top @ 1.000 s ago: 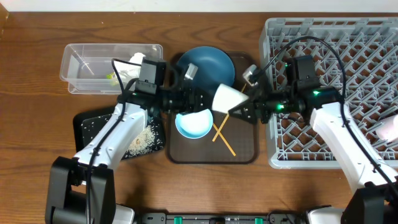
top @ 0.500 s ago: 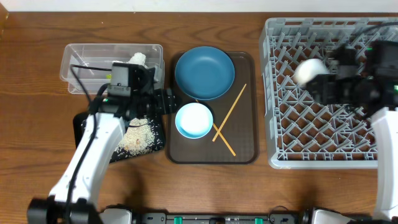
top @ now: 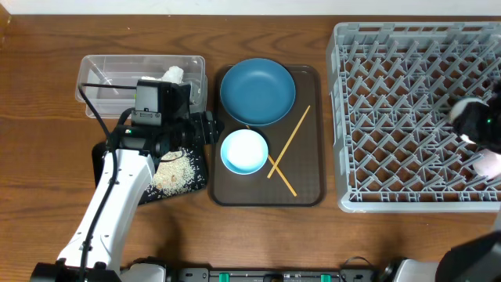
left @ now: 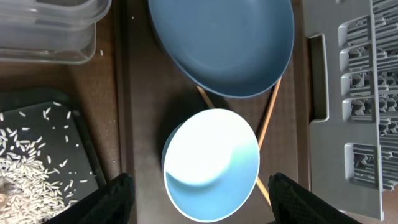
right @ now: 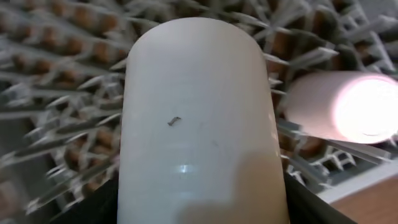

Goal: Sort waste into correct bins and load items into the dishwasher rack
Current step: 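Carry the white cup with the right gripper and place it in the rack, then reach the right gripper to the dark-blue plate and grasp its rim, then lift the dark-blue plate and stand it upright in the rack's right side, then reach the right gripper to the light-blue bowl and grasp it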

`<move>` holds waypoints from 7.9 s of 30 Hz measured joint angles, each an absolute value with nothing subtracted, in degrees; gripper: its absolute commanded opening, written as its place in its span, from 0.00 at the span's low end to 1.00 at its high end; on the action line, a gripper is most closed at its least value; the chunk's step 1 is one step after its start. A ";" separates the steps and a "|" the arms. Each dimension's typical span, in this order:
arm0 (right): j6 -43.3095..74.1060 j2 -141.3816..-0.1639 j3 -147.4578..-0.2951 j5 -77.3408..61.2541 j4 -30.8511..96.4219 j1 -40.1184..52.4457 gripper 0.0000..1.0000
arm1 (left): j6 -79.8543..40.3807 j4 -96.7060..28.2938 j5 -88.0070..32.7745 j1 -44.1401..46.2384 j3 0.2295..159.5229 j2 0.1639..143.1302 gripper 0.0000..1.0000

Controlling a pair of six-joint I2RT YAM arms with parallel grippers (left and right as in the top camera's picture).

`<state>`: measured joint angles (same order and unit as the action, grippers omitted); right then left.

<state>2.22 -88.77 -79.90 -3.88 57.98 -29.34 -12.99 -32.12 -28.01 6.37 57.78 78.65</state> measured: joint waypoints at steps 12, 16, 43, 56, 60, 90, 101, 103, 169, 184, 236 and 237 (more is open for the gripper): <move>4.21 -97.19 -79.90 -1.45 54.68 -33.82 0.31 | -12.97 -32.49 -27.86 6.37 57.78 78.65 0.72; 4.43 -99.77 -79.90 -1.26 54.78 -34.39 0.49 | -12.97 -32.56 -27.88 6.37 57.78 78.65 0.72; 4.86 -100.86 -94.83 -24.25 60.01 -21.06 0.99 | -12.51 -39.88 -20.53 6.37 57.78 78.65 0.73; 5.28 -101.65 -94.83 -15.64 42.96 13.08 0.96 | -12.14 -41.52 -18.87 6.37 57.78 78.65 0.73; 8.69 -105.69 -94.83 -7.53 41.39 19.53 0.87 | -12.14 -41.54 -18.87 6.37 57.78 78.65 0.73; 27.29 -124.57 -94.67 1.02 35.11 23.18 0.13 | -12.14 -41.65 -18.85 6.37 57.78 78.65 0.73; 29.45 -124.57 -93.89 0.95 36.16 23.20 0.04 | -12.14 -41.78 -18.85 6.37 57.78 78.65 0.73; 29.85 -124.57 -93.78 1.02 36.12 23.20 0.01 | -12.14 -41.78 -18.85 6.37 57.78 78.65 0.73; -57.01 -105.08 -95.42 41.89 2.48 -23.42 0.01 | -12.12 -42.00 -18.85 6.37 57.78 78.65 0.73; -51.29 -113.91 -95.46 49.01 3.62 -23.44 0.01 | -12.14 -42.02 -18.85 6.37 57.78 78.65 0.73; -3.86 -99.70 -94.65 -21.37 54.81 10.13 0.73 | -22.65 -50.48 -5.50 6.37 57.78 78.65 0.73; -3.62 -100.92 -94.61 -21.89 55.99 11.92 0.71 | -23.29 -50.50 -4.93 6.37 57.78 78.65 0.73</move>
